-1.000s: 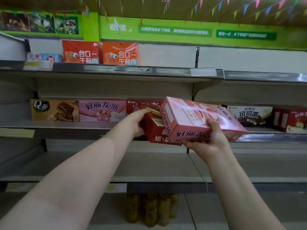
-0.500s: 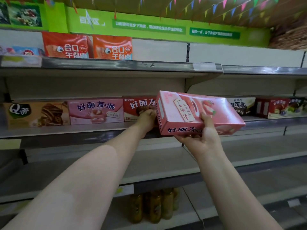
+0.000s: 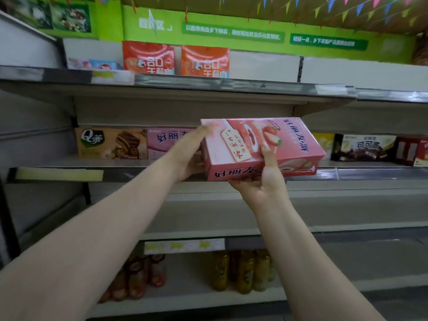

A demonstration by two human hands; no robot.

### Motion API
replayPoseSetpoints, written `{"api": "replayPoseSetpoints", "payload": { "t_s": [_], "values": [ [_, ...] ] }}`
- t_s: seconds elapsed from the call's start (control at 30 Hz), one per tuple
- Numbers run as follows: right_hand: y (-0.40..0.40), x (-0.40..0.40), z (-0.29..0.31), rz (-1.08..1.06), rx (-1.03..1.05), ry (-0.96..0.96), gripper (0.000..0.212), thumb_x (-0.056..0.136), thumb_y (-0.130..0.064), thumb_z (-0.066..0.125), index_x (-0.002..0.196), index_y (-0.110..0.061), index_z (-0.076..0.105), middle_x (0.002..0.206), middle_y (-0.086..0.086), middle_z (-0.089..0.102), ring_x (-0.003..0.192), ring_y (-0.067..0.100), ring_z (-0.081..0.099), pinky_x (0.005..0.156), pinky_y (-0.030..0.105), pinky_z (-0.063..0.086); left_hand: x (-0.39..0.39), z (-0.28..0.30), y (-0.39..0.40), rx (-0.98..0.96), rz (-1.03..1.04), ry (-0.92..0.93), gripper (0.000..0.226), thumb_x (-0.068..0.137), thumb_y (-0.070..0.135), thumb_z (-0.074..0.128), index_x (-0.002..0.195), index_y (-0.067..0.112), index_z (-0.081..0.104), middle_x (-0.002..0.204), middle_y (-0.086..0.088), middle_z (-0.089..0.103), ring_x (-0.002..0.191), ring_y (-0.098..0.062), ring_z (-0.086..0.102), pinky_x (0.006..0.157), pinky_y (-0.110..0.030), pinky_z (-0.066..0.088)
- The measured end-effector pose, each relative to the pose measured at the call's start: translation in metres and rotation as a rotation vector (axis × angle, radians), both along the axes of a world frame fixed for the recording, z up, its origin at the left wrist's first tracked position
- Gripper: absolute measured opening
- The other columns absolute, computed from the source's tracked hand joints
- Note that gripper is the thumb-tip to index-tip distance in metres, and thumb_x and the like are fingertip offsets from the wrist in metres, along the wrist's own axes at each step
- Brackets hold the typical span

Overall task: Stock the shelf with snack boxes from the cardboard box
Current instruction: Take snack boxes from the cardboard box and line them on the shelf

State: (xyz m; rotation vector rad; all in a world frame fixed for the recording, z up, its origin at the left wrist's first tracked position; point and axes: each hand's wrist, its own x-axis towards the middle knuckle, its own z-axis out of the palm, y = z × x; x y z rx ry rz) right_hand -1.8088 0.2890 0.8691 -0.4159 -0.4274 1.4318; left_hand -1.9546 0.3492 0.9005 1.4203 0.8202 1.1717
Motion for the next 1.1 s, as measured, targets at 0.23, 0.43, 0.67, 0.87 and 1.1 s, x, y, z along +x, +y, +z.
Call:
{"api": "replayPoseSetpoints", "payload": {
  "t_s": [0.23, 0.43, 0.67, 0.87, 1.1],
  "values": [
    [-0.004, -0.032, -0.031, 0.263, -0.042, -0.39, 0.065, 0.079, -0.05, 0.069, 0.131, -0.016, 0.051, 0.117, 0.012, 0.066, 0.111, 0.032, 0.059, 0.098, 0.056, 0.044, -0.101, -0.033, -0.033, 0.175, 0.135, -0.065, 0.061, 0.074, 0.017, 0.08, 0.129, 0.01, 0.053, 0.117, -0.013, 0.068, 0.107, -0.031, 0.067, 0.086, -0.05, 0.056],
    [0.009, -0.029, -0.043, 0.427, -0.095, -0.223, 0.103, 0.066, -0.087, 0.048, 0.134, -0.01, 0.044, 0.127, 0.023, 0.058, 0.111, 0.044, 0.059, 0.096, 0.055, 0.047, -0.143, -0.034, -0.067, 0.557, 0.24, 0.402, 0.072, 0.063, 0.017, 0.086, 0.123, 0.026, 0.048, 0.122, 0.005, 0.061, 0.113, -0.004, 0.06, 0.089, -0.026, 0.054],
    [0.018, -0.027, -0.035, 0.413, -0.114, -0.189, 0.077, 0.079, -0.075, 0.048, 0.123, -0.013, 0.06, 0.117, 0.02, 0.067, 0.105, 0.037, 0.066, 0.086, 0.05, 0.054, -0.17, -0.054, -0.064, 1.068, 0.451, 0.763, 0.056, 0.08, 0.023, 0.072, 0.126, 0.034, 0.043, 0.144, 0.024, 0.041, 0.137, -0.02, 0.039, 0.11, -0.048, 0.038],
    [0.019, -0.028, -0.051, 0.311, -0.058, -0.154, 0.046, 0.081, -0.033, 0.063, 0.121, -0.011, 0.059, 0.115, 0.015, 0.068, 0.1, 0.031, 0.069, 0.072, 0.038, 0.06, -0.178, -0.087, -0.065, 1.138, 0.689, 0.763, 0.062, 0.09, 0.006, 0.059, 0.137, 0.039, 0.036, 0.156, -0.007, 0.027, 0.141, 0.003, 0.025, 0.107, -0.02, 0.04],
    [0.016, -0.035, -0.077, 0.283, 0.117, -0.241, 0.034, 0.084, -0.025, 0.053, 0.114, -0.01, 0.058, 0.099, 0.012, 0.073, 0.086, 0.026, 0.073, 0.062, 0.037, 0.06, -0.167, -0.095, -0.069, -0.025, 0.329, -0.135, 0.05, 0.087, 0.058, 0.047, 0.128, 0.032, 0.057, 0.117, -0.005, 0.069, 0.108, -0.028, 0.066, 0.094, -0.052, 0.051]
  ]
}}
